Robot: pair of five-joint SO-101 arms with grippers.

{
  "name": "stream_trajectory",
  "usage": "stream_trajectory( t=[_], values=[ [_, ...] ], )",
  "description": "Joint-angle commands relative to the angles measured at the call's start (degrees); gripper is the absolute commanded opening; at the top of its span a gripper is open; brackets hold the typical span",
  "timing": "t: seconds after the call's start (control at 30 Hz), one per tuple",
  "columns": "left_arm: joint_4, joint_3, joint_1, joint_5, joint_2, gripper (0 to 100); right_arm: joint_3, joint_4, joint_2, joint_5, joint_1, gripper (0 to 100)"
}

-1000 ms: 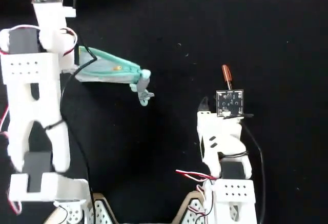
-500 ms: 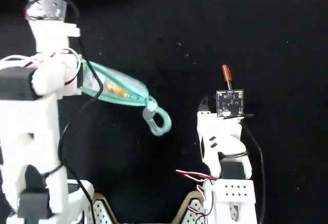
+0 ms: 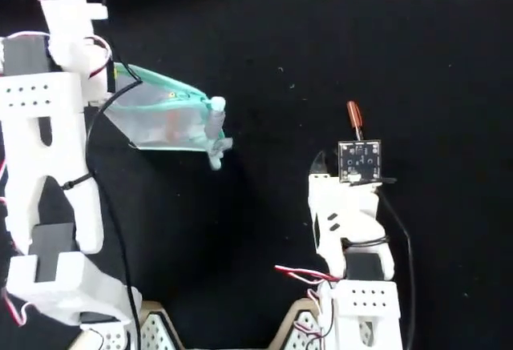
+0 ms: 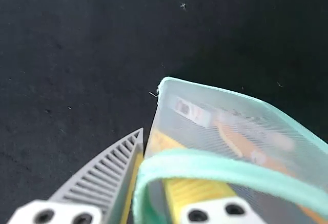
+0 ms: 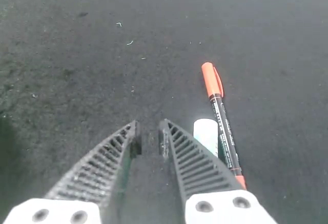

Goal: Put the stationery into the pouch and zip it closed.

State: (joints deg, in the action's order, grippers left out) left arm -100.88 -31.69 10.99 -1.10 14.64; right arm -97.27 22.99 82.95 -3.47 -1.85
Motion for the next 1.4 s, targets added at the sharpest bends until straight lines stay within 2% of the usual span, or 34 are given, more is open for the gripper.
stream_trajectory(
  t=[0.0, 0.4, 0.47, 0.57, 0.67, 0.8, 0.9, 1.0, 1.2, 1.37],
  values=[
    [0.09, 0.84, 2.24, -0.09, 7.65, 3, 0.13, 0.26, 0.57, 0.00, 0.44, 8.1],
    [0.35, 2.86, 1.10, -0.18, 8.35, 3, 0.66, 2.02, 1.01, 0.00, 2.46, 8.2],
    [2.20, 5.14, -0.66, -0.35, 8.53, 3, 3.47, 4.48, 0.57, 0.00, 0.00, 9.0],
    [5.45, 9.71, -3.56, -0.26, 8.35, 3, 10.95, 11.69, 0.48, 0.00, -5.63, 16.2],
    [8.53, 13.58, -5.41, -0.18, 8.35, 3, 17.10, 16.88, 0.40, -0.09, -6.51, 22.4],
    [10.29, 16.31, -5.14, -0.18, 8.35, 3, 25.19, 18.81, -1.54, -5.54, -6.51, 20.7],
    [11.96, 18.33, -4.97, -0.18, 8.35, 3, 33.19, 18.99, -9.98, -9.67, -6.68, 17.4],
    [14.24, 21.14, -5.41, -0.18, 8.35, 3, 43.12, 21.45, -25.27, -11.52, -6.77, 17.0],
    [20.66, 26.86, -4.88, -0.18, 8.35, 3, 70.55, 38.07, -62.46, -11.69, -6.86, 16.7],
    [26.02, 30.99, -5.23, -0.18, 8.26, 3, 91.03, 47.12, -80.92, -11.69, -10.37, 16.6]
  ],
)
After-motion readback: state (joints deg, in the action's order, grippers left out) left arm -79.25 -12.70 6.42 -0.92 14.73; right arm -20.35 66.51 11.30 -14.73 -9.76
